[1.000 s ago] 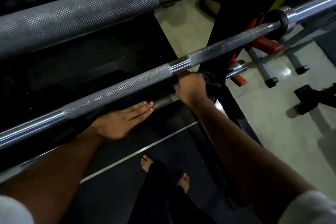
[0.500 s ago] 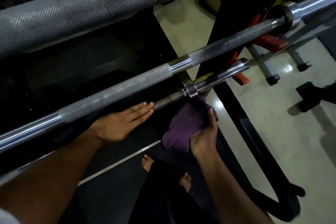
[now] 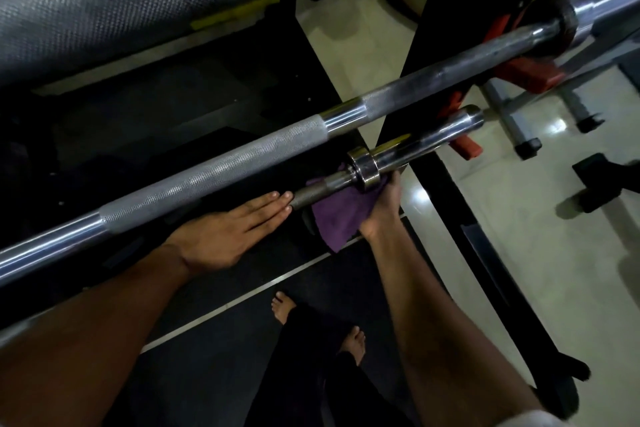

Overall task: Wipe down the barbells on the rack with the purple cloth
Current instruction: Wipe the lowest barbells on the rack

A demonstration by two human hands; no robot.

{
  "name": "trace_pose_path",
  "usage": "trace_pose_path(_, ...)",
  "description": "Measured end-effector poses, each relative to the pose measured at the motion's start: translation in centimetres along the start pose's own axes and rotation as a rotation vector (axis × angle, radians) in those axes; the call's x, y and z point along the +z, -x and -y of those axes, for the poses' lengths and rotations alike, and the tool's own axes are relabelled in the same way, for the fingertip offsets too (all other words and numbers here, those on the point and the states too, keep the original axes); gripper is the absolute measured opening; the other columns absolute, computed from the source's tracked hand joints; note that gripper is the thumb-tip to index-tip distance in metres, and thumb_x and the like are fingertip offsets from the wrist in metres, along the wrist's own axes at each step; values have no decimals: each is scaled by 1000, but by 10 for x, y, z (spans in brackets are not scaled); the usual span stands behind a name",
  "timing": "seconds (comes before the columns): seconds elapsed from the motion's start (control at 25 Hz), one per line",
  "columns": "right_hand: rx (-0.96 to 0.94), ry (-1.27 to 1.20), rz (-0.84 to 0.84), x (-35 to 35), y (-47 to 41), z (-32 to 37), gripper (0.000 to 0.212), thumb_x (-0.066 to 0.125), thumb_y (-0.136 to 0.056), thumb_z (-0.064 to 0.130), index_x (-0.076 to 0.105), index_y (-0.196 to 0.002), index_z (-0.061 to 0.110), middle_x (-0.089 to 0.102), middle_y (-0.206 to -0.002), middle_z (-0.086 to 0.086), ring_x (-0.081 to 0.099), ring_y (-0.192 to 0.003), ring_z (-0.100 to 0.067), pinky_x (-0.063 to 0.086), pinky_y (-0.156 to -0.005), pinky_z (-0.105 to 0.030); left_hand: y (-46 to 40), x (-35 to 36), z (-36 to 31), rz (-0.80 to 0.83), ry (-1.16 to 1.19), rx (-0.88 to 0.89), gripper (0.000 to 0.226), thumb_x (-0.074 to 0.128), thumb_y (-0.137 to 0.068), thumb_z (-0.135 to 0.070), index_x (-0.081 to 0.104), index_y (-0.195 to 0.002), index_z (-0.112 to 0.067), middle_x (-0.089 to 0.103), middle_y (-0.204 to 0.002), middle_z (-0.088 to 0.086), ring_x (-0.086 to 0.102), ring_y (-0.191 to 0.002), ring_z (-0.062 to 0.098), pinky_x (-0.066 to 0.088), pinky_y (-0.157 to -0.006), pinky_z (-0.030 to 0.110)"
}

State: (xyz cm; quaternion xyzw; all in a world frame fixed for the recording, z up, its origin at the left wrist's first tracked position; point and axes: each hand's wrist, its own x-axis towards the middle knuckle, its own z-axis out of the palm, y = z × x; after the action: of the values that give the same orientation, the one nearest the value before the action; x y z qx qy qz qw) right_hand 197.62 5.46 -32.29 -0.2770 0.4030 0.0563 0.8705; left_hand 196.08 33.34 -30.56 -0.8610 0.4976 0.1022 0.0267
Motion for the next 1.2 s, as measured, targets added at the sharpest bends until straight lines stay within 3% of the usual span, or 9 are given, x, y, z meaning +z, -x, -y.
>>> trace_pose_path(0.16,-191,574,-93,-26,38,8,40,44,-105,46,71,-92,20,72,-84,-4,67,-78,-16,55,-73,-32,3,1,-2,-14,30,34,86,42,-81,-2,6,-159,-8,0,-167,11,0,-153,23,20,-122,31)
trace_pose_path(0.32,-483,1146,-23,-27,81,42,29,47,-105,42,69,-106,23,68,-80,3,61,-63,-5,50,-55,-20,3,-7,-3,-14,60,9,81,35,-81,-4,13,-158,-8,1,-167,9,-1,-152,20,39,-104,25)
trace_pose_path(0.4,-685,1305,51,-15,94,55,24,52,-103,42,64,-119,29,66,-101,5,62,-83,-3,53,-69,-19,3,-8,-4,-22,34,10,79,34,-79,-6,19,-157,-6,9,-166,12,0,-151,21,36,-101,23)
trace_pose_path(0.52,-979,1599,123,16,85,43,43,58,-99,44,53,-136,23,52,-129,2,51,-109,-8,45,-87,-20,1,-11,-2,-20,-34,15,77,34,-76,-9,30,-153,-2,26,-161,17,0,-151,24,24,-110,24)
trace_pose_path(0.68,-1104,2265,18,22,54,-8,60,64,-88,46,49,-141,22,46,-145,-3,43,-122,-26,42,-96,-42,1,-11,-2,-14,-70,16,78,41,-75,-10,32,-152,0,25,-161,18,-9,-153,21,-12,-120,22)
trace_pose_path(0.8,-1014,2210,36,4,53,-21,70,62,-91,43,38,-152,19,36,-155,-5,38,-132,-29,41,-104,-47,3,-9,0,-37,-42,-13,85,53,-74,-8,26,-155,-4,20,-164,14,-2,-152,20,4,-121,24)
trace_pose_path(0.92,-964,2109,70,-20,68,-29,85,70,-89,29,23,-159,19,23,-161,-6,38,-129,-28,42,-108,-46,5,-3,-2,-54,32,2,87,45,-79,-8,12,-159,-8,8,-167,10,0,-151,19,22,-113,28)
trace_pose_path(1.04,-757,1959,86,-48,80,-33,67,61,-98,33,30,-156,24,29,-159,0,37,-127,-20,38,-107,-39,4,-1,-2,-43,104,6,94,56,-80,-2,7,-159,-10,3,-167,8,0,-152,18,30,-114,31)
trace_pose_path(1.2,-267,783,-265,-79,88,-24,17,52,-102,45,62,-114,38,66,-125,-4,64,-112,-21,54,-93,-40,6,2,-4,-7,134,-1,101,66,-77,1,8,-159,-10,0,-167,7,9,-153,22,45,-109,36)
